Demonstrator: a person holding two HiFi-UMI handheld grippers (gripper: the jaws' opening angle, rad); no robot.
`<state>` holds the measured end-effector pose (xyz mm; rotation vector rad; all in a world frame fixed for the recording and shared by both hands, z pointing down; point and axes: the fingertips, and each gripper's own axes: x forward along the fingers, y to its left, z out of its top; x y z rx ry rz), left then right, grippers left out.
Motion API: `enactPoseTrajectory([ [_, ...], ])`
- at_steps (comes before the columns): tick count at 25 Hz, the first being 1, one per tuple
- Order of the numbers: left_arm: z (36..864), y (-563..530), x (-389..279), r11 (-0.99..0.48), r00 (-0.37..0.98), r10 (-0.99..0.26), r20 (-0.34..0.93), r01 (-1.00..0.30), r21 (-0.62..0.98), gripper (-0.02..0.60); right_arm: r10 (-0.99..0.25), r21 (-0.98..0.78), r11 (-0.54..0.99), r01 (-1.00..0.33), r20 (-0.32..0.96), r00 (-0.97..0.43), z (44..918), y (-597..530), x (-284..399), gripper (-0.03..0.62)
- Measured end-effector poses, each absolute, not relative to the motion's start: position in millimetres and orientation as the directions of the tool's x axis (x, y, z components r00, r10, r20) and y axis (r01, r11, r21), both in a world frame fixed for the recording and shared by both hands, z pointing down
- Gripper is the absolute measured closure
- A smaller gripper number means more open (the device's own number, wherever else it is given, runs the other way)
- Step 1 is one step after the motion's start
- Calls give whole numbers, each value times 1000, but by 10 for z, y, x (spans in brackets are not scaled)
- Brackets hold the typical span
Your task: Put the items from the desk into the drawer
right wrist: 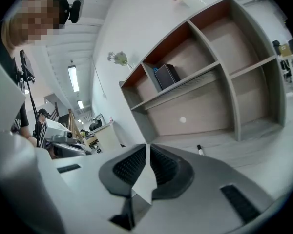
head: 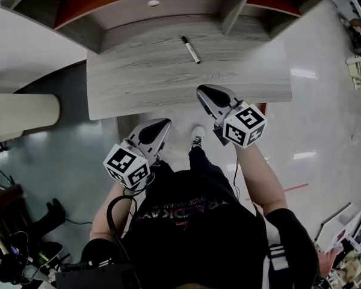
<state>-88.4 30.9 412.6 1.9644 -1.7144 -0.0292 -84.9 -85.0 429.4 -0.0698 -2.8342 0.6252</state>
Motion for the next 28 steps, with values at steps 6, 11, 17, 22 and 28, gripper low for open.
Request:
enactPoseTrajectory([
  [6,4194,180,-838,-37,161,-929,333,-937,348,572,90,-390,920,-29,284,-955,4561,-1187,-994,516],
  [11,4267,78,-778,-33,156,-928,339,-939,342,572,73,-358,930,-80,393,-917,4968,-1542,-1188,494],
  [17,4313,0,-747,-7,127,-930,344,-944,330,572,81,-333,932,-143,577,-813,5650,-1977,-1591,479],
  [22,4412,105,-738,57,83,-926,369,-934,352,572,99,-318,931,-178,692,-715,6055,-2131,-1858,471],
  [28,4489,223,-741,110,48,-919,392,-922,371,572,71,-226,959,-173,779,-623,6264,-2240,-1994,470],
])
